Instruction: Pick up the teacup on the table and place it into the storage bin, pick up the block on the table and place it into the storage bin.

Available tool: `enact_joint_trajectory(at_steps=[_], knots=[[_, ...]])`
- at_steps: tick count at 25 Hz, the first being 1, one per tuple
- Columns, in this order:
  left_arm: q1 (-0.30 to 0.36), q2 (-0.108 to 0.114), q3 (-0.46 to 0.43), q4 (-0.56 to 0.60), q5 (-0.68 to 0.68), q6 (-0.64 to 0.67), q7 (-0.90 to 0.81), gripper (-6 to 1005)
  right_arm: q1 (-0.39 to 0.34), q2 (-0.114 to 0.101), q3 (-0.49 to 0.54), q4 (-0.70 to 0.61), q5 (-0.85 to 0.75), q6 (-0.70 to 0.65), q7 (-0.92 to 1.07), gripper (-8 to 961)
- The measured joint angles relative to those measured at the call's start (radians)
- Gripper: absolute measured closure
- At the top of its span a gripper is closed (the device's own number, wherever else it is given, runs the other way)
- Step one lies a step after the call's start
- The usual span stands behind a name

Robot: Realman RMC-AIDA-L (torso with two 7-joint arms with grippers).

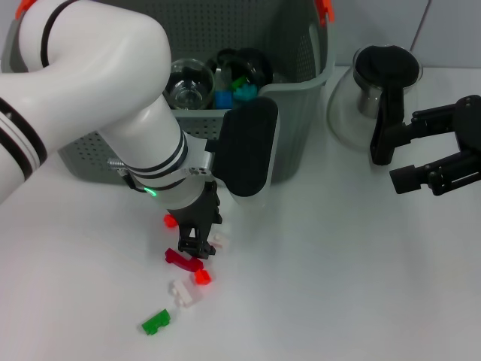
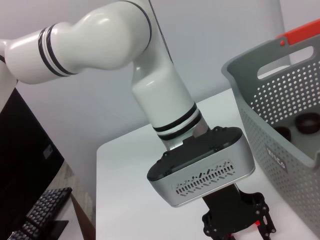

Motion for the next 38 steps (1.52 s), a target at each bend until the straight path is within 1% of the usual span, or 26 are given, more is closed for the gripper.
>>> enact_joint_trajectory(at_steps=[13, 35, 38], knots=[[-0.010, -0.001, 0.000, 0.038, -0.002, -0.029, 0.000, 518, -0.001, 0.002, 0.000, 0.002, 0.000, 0.000, 0.000, 29], [-0.015, -0.001, 0.000, 0.057, -0.003, -0.054, 0.000, 521, -0.001, 0.000, 0.009, 0.008, -0.001, 0.006, -0.007, 29], [-0.017, -0.001, 0.000, 0.062, -0.003, -0.055, 0.000, 538, -0.002, 0.000, 0.016, 0.008, -0.003, 0.006, -0.011, 28]])
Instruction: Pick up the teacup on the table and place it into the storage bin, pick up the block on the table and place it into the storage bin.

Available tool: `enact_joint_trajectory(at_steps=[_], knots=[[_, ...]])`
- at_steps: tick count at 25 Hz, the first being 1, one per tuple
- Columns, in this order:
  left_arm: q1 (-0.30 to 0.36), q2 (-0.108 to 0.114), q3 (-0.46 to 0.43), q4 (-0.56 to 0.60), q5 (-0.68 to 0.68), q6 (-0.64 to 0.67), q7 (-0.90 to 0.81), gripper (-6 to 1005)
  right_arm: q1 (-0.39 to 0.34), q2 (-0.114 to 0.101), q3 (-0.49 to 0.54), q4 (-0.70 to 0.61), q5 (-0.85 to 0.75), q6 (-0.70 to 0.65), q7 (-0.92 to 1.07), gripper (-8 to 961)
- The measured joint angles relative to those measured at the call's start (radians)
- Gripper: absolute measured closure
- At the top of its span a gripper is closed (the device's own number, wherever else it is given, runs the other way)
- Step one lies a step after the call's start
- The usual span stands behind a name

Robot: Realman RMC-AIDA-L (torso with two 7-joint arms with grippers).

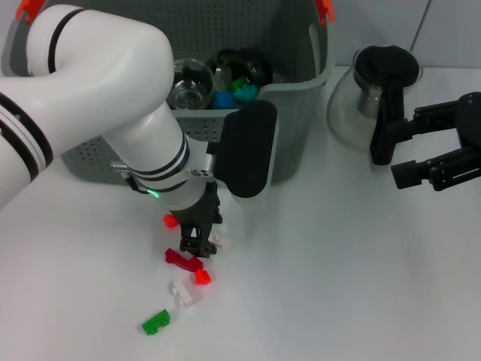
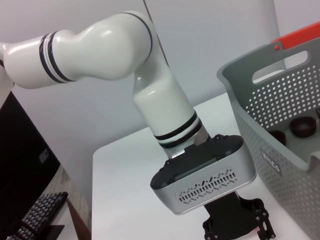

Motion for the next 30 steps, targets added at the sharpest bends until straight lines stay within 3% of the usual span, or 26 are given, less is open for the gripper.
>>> enact_joint_trajectory(at_steps=[8, 19, 30], knots=[[-0.001, 0.000, 0.000, 0.003, 0.000, -0.001, 0.000, 583, 0.000, 0.000, 0.002, 0.001, 0.001, -0.002, -0.001, 28], [-0.004, 0.001, 0.000, 0.004, 0.000, 0.005, 0.000, 766, 0.000, 0.000, 0.011, 0.001, 0.002, -0.003, -0.002, 28], [-0.011, 0.002, 0.000, 0.015, 0.003, 0.010, -0.001, 806, -0.005, 0.000, 0.013, 0.001, 0.003, -0.004, -0.002, 28]])
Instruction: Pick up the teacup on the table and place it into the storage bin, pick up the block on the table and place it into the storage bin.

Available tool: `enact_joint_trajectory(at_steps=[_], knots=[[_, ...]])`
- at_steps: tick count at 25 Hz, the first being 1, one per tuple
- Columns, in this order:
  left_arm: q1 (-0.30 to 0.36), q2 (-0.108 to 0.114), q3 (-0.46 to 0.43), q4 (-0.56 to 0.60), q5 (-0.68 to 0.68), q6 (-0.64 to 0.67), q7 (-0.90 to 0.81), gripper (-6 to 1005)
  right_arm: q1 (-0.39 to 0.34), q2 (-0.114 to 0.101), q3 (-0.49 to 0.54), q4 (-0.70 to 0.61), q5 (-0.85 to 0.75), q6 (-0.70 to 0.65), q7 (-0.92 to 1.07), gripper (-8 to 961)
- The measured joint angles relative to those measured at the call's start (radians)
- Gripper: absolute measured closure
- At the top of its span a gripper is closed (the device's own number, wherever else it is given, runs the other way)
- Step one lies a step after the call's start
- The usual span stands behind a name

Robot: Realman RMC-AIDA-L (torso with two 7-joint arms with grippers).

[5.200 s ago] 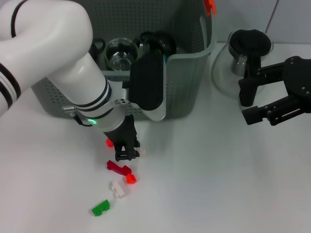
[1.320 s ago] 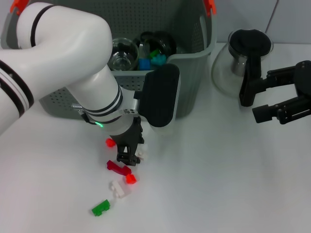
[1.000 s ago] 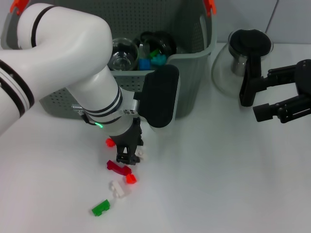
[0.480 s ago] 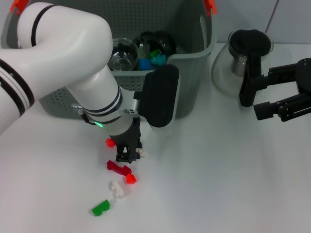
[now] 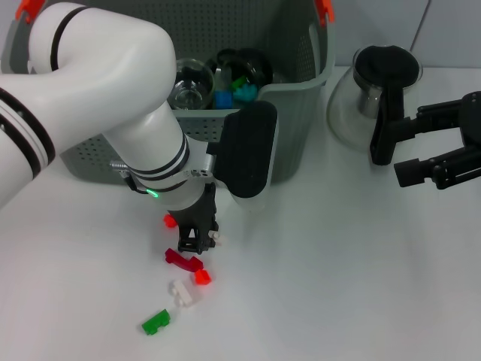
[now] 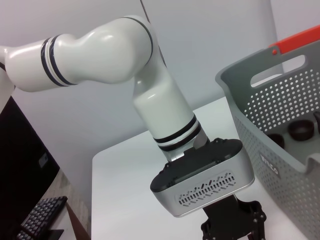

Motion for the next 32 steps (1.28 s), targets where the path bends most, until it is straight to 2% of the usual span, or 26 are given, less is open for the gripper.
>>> enact_joint_trajectory(at_steps=[10, 18, 19, 21, 25, 28, 32], knots=[[0.001, 0.002, -0.007, -0.014, 0.002, 0.023, -0.006, 804, -0.002, 0.000, 0.016, 0.000, 0.000, 0.000, -0.006, 28], [0.028, 0.003, -0.061, -0.113, -0.003, 0.117, -0.007, 803, -0.004, 0.000, 0.024, 0.000, 0.000, -0.001, -0.009, 28], [0.039, 0.004, -0.104, -0.136, -0.003, 0.155, -0.003, 803, -0.004, 0.000, 0.025, 0.000, 0.000, -0.001, -0.010, 28], [0.044, 0.004, -0.122, -0.148, -0.005, 0.170, 0.000, 802, -0.004, 0.000, 0.024, 0.000, 0.000, -0.001, -0.010, 28], [0.083, 0.006, -0.237, -0.247, -0.057, 0.281, 0.034, 802, -0.004, -0.001, 0.024, 0.000, 0.000, -0.001, -0.012, 28], [0.107, 0.009, -0.362, -0.330, -0.115, 0.383, 0.072, 801, 0.002, -0.002, 0.021, 0.000, 0.000, -0.002, -0.011, 28], [0.114, 0.018, -0.588, -0.417, -0.215, 0.549, 0.131, 801, 0.010, -0.003, 0.018, 0.000, 0.000, -0.002, -0.006, 28]])
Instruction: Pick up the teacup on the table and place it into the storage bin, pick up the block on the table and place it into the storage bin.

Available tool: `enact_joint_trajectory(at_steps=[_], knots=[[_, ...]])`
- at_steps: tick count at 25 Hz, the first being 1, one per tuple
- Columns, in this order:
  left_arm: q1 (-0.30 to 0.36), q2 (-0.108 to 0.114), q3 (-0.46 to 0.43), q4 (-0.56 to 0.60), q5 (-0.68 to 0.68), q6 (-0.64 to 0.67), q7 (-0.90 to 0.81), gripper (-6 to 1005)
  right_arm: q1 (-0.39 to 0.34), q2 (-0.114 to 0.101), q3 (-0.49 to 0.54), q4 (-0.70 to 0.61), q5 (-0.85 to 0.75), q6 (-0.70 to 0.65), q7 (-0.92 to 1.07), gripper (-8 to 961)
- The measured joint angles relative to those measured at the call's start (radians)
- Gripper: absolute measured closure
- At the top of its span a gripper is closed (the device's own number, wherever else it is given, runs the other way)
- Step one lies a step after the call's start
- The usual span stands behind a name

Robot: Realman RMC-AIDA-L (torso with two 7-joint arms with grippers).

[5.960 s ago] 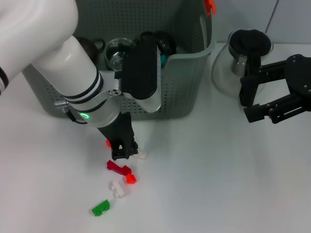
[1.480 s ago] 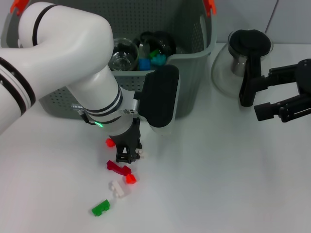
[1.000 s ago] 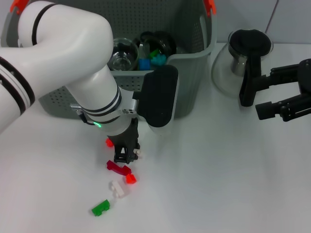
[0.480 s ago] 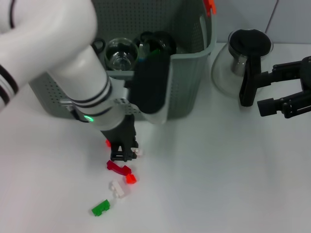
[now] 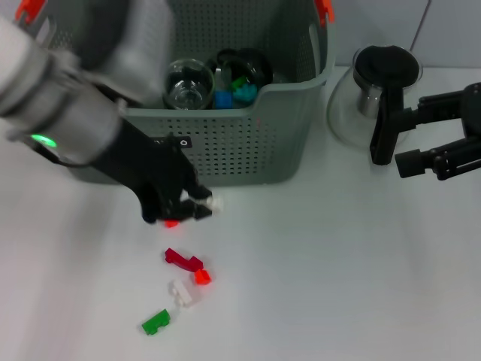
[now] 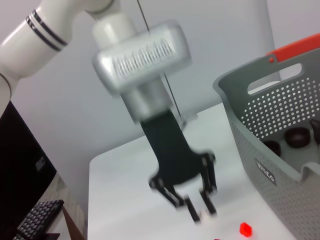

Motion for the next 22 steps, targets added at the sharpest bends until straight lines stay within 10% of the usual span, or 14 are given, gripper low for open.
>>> enact_joint_trajectory(at_steps=[10, 16, 22], knots=[[-0.067, 0.126, -0.448, 0.098, -0.206, -0.088, -0.081, 799, 0.019, 0.001, -0.002, 0.015, 0.002, 0.000, 0.003, 28], [-0.096, 0.196, -0.406, 0.292, -0.191, -0.386, -0.259, 798, 0.032, 0.006, -0.005, 0.028, 0.005, 0.000, -0.002, 28], [-0.092, 0.195, -0.252, 0.337, -0.100, -0.577, -0.393, 797, 0.042, 0.012, -0.005, 0.029, 0.006, 0.000, 0.001, 28]])
